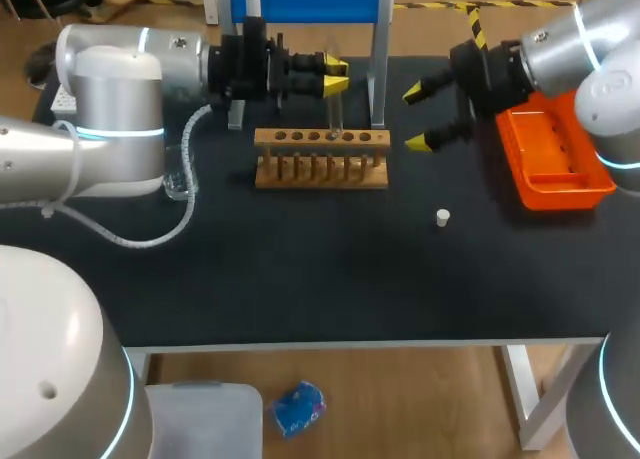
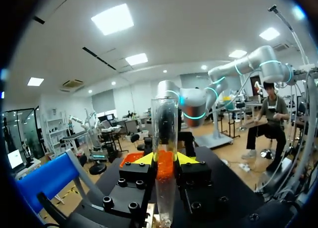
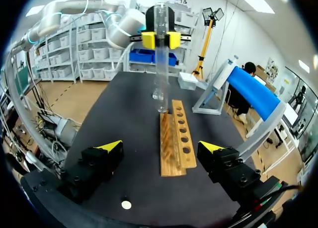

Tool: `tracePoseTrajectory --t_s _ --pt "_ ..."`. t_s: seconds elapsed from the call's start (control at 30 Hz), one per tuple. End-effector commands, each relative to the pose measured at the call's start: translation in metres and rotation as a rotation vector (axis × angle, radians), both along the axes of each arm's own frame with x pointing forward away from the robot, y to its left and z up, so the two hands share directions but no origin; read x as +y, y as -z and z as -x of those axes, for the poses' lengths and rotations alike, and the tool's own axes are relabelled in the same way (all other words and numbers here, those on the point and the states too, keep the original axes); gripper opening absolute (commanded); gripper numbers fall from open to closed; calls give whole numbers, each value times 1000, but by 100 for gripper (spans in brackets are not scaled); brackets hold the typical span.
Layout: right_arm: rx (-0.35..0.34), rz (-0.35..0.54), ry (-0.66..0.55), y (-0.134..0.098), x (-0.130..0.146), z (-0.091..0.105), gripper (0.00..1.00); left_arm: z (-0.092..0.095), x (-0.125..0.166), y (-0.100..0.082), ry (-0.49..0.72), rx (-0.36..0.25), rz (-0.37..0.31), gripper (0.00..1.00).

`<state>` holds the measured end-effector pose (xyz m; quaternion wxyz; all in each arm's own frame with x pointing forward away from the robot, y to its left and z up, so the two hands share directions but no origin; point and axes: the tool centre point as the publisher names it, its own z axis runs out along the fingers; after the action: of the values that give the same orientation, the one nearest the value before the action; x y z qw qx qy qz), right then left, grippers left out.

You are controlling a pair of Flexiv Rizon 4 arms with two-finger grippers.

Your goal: Invert the test tube, pick up the pipette, mount the tip to pipette, aspirate from beaker and dispense into the tube, eject the tip, return the pipette, and cap with the stopper.

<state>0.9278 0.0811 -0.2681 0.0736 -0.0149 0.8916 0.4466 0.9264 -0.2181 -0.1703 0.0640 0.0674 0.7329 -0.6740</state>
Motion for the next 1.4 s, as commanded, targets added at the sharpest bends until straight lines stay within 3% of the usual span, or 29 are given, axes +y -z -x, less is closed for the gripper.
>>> tracePoseTrajectory --t_s 0.03,0.6,1.4 --pt "4 -17 -13 11 -2 -4 100 -13 -6 8 20 12 -8 0" --pt "11 -28 -31 37 -3 -23 100 -48 -3 33 -15 34 -55 0" --pt "55 -83 -30 58 -6 -47 100 -71 -4 56 -28 89 -32 0"
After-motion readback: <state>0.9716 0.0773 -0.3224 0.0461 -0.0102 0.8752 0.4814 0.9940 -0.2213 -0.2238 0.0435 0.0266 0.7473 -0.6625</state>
